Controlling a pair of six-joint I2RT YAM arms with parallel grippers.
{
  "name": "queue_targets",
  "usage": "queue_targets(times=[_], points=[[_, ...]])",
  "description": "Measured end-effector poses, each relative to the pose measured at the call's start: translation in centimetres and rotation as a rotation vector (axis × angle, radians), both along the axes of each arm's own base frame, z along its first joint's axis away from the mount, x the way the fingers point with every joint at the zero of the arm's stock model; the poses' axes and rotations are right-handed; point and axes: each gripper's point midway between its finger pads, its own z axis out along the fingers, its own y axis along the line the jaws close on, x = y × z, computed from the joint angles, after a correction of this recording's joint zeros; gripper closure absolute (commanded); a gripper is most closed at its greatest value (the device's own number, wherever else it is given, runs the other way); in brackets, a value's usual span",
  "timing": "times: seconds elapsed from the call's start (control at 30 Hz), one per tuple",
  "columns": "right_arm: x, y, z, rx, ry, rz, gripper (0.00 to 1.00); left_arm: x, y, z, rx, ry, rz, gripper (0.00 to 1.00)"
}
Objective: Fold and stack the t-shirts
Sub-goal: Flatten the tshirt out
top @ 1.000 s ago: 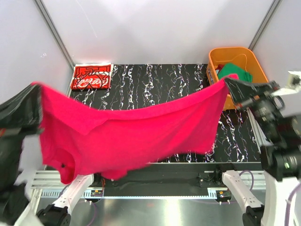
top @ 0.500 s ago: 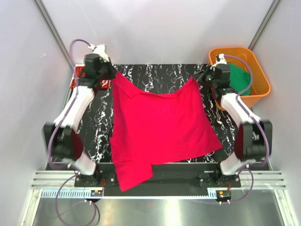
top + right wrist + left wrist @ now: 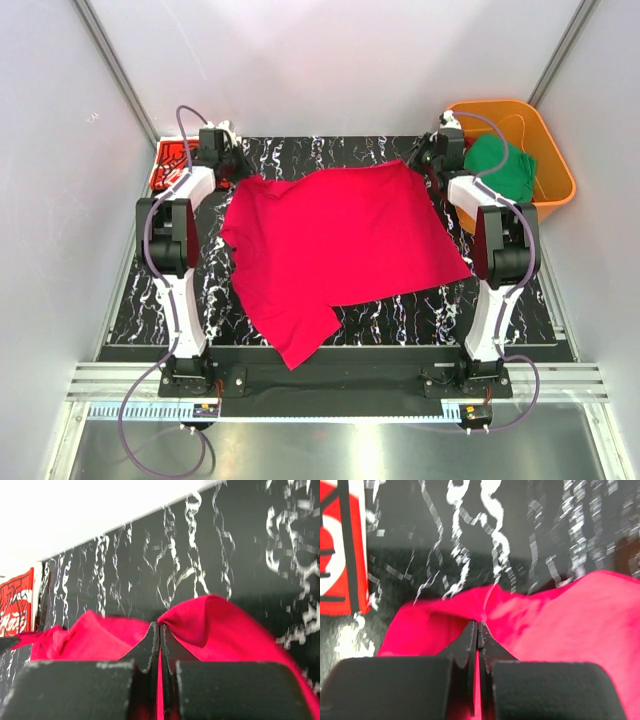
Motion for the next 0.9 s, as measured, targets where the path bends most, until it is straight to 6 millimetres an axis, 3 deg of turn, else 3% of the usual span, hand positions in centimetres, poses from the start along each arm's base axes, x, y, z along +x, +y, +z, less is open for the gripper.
queue_targets(times=[0.1, 0.23, 0.47, 0.6, 0.7, 0.77, 0.83, 0.9], points=[[1.1, -0.2, 0.8, -0.024, -0.026, -0.005, 1.00, 0.9, -0.2, 1.7, -0.039, -0.040, 0.000, 1.00], [1.5, -0.5, 0.6, -0.056, -0.023, -0.008, 1.00, 0.7, -0.5, 2.8, -0.090, -0.040, 0.004, 1.00], [2.4, -1.2, -0.9, -0.112, 0.021, -0.019, 1.00, -2.9, -1.4, 3.3, -0.214, 0.046, 0.018, 1.00], [2.0, -1.4, -1.3, -0.124, 0.046, -0.023, 1.00, -4.5, -1.2, 5.4, -0.262, 0.041, 0.022, 1.00], [0.3, -1.6, -0.9, -0.127, 0.073, -0.021, 1.00, -5.9, 0.0, 9.5, -0.273, -0.013, 0.038, 1.00], [-1.3, -1.6, 0.5, -0.125, 0.071, -0.019, 1.00, -7.1, 0.9, 14.2, -0.263, -0.101, 0.042, 1.00], [-3.6, -1.7, 4.0, -0.123, 0.036, -0.019, 1.00, -8.8, 1.6, 19.5, -0.242, -0.205, 0.037, 1.00], [-6.2, -1.4, 8.8, -0.116, -0.037, -0.014, 1.00, -11.3, 1.6, 25.9, -0.215, -0.348, 0.015, 1.00]])
